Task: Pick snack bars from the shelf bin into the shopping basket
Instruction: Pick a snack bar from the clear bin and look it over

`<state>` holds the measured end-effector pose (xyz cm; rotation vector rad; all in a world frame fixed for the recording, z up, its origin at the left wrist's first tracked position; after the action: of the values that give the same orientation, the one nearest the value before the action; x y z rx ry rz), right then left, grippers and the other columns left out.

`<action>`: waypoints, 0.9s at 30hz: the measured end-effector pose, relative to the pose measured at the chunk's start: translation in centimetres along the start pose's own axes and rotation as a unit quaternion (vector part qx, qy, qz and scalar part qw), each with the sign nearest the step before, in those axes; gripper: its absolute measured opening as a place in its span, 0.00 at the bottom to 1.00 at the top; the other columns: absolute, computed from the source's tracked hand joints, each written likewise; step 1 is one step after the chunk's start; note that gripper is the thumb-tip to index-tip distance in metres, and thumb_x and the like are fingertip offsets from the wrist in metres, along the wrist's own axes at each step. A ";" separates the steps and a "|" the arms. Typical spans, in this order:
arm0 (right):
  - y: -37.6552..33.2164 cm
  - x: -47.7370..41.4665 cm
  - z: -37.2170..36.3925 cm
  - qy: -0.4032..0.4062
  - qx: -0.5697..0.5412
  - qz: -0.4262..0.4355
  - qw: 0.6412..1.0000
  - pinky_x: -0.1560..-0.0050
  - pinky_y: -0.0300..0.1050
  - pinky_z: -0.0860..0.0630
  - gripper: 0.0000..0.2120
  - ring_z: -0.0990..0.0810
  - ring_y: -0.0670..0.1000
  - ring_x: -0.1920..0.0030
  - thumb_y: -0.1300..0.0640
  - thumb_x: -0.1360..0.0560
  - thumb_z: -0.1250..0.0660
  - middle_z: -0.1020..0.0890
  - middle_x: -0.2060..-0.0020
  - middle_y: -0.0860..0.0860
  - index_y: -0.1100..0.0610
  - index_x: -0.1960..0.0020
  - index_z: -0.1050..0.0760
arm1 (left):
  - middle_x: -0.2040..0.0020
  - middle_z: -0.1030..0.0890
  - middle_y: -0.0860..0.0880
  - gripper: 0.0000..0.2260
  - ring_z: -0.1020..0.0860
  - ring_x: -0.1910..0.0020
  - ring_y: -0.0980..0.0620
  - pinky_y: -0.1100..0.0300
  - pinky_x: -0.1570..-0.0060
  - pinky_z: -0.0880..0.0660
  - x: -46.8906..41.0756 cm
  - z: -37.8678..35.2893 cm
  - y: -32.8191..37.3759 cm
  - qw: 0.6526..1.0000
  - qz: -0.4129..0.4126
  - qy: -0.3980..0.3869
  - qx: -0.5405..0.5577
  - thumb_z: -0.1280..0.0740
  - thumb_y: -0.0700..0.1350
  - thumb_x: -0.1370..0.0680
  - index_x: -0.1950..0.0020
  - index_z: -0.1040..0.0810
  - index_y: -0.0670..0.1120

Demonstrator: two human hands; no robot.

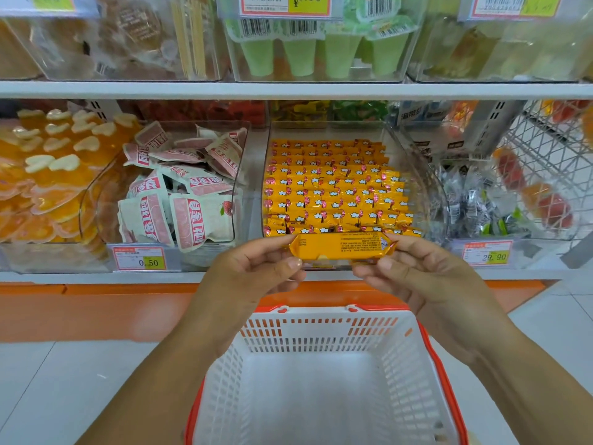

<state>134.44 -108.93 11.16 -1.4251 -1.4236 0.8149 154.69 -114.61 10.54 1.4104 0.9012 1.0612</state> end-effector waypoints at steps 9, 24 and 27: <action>0.8 -0.3 0.5 0.034 -0.038 -0.018 0.999 0.57 0.44 0.18 0.19 0.15 0.63 0.49 0.54 0.39 0.27 0.18 0.62 0.55 0.61 0.54 0.28 | 0.56 0.14 0.51 0.12 0.14 0.54 0.51 0.56 0.53 0.20 -0.4 -1.1 -0.9 0.999 0.028 0.025 0.001 0.30 0.52 0.30 0.54 0.19 0.44; -6.3 -3.5 5.4 0.139 0.251 0.136 0.948 0.50 0.48 0.20 0.08 0.15 0.52 0.53 0.64 0.25 0.30 0.14 0.55 0.51 0.57 0.48 0.27 | 0.45 0.19 0.51 0.13 0.24 0.45 0.46 0.51 0.48 0.31 -7.4 -8.6 1.2 0.807 -0.268 0.067 -0.522 0.30 0.49 0.24 0.40 0.18 0.49; -6.6 -5.3 4.3 0.099 0.295 0.135 0.941 0.47 0.52 0.19 0.09 0.15 0.51 0.52 0.64 0.25 0.30 0.15 0.55 0.52 0.56 0.49 0.28 | 0.52 0.18 0.52 0.07 0.25 0.47 0.45 0.54 0.52 0.39 -9.1 -7.3 1.3 0.812 -0.255 0.073 -0.519 0.27 0.51 0.25 0.51 0.15 0.50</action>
<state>127.45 -114.12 14.94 -1.1938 -0.7424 1.1226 144.85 -121.06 10.73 0.1464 0.5672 0.9838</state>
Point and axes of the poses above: each hand's wrist, its own x-axis away from the middle knuckle, its own z-axis out of the back of the hand, y = z × x, the point moved 9 cm from there along -x, towards the middle knuckle
